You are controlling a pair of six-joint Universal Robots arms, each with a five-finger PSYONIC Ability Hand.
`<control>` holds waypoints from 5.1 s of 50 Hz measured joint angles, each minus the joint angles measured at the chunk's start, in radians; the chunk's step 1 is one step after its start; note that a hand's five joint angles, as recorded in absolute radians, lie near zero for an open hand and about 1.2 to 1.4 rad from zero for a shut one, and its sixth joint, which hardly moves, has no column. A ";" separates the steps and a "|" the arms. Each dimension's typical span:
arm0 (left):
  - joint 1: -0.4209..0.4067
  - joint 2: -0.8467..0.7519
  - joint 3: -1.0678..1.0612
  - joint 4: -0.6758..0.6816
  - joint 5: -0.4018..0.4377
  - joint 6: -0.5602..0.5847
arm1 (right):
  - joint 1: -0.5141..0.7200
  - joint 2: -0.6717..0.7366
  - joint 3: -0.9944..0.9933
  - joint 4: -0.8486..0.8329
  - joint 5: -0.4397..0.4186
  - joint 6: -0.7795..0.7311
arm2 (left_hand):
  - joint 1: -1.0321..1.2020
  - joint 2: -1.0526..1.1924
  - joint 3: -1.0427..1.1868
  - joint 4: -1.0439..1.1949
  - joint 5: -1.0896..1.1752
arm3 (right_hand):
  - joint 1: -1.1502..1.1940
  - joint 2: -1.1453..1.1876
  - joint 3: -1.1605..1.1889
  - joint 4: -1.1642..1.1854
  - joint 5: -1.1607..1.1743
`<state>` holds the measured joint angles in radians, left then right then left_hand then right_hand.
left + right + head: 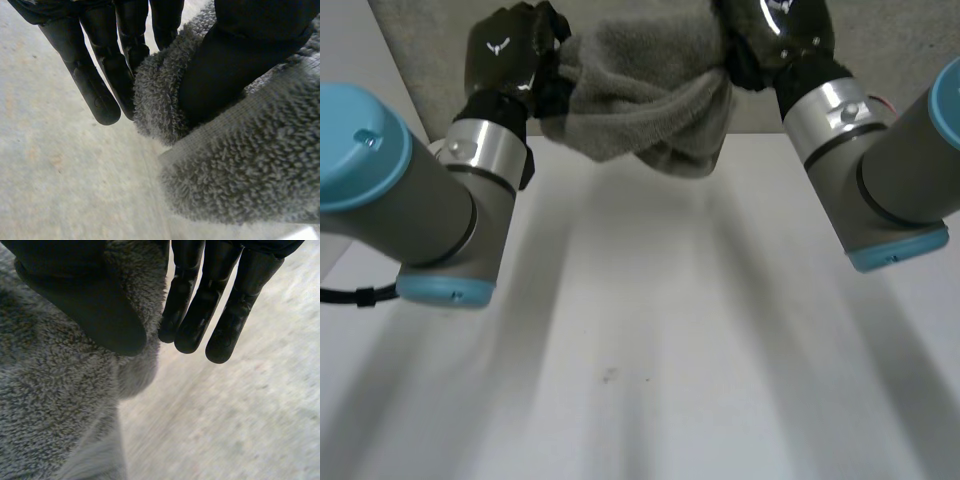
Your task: Fold the towel.
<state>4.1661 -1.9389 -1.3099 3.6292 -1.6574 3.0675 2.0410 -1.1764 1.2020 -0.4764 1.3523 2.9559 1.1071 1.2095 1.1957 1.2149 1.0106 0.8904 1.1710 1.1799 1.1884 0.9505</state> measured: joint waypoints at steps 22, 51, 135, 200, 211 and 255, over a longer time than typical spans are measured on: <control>-0.111 0.014 -0.441 -0.476 -0.002 0.115 | 0.011 0.163 0.140 0.836 -0.163 -0.471 | -0.598 -0.686 -0.671 -0.684 -0.658 | -0.661 -0.929 -0.957 -0.952 -0.874; -0.122 -0.029 -0.191 -0.545 0.079 0.123 | -0.259 -0.132 0.443 0.616 -0.173 -0.220 | -0.808 -0.915 -0.902 -0.922 -0.893 | -0.661 -0.936 -0.966 -0.954 -0.879; -0.082 -0.012 -0.485 -0.381 -0.148 0.111 | -0.133 0.106 0.240 0.712 -0.039 -0.447 | -0.289 -0.387 -0.371 -0.392 -0.360 | 0.071 0.004 0.004 0.005 0.023; 0.174 -0.300 0.002 -0.527 0.317 0.395 | -0.161 0.085 0.084 0.697 -0.046 -0.341 | -0.011 -0.115 -0.108 -0.125 -0.096 | -0.667 -0.933 -0.963 -0.951 -0.879; 0.164 -0.183 -0.022 -0.525 0.279 0.399 | -0.141 0.228 -0.169 0.696 -0.145 -0.276 | 0.069 0.000 0.011 -0.006 0.014 | -0.667 -0.933 -0.963 -0.951 -0.879; 0.121 0.359 -0.176 -0.439 0.243 0.504 | -0.067 0.365 -0.668 0.611 -0.270 0.217 | 0.082 0.008 0.020 0.003 0.022 | 0.090 -0.001 0.004 0.001 0.017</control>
<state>4.2875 -1.5802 -1.4863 3.1904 -1.4147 3.5719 1.9737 -0.8113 0.5341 0.1349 1.0826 3.1730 1.1888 1.2176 1.2157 1.2176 1.0324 0.9805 1.1698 1.1838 1.1894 0.9679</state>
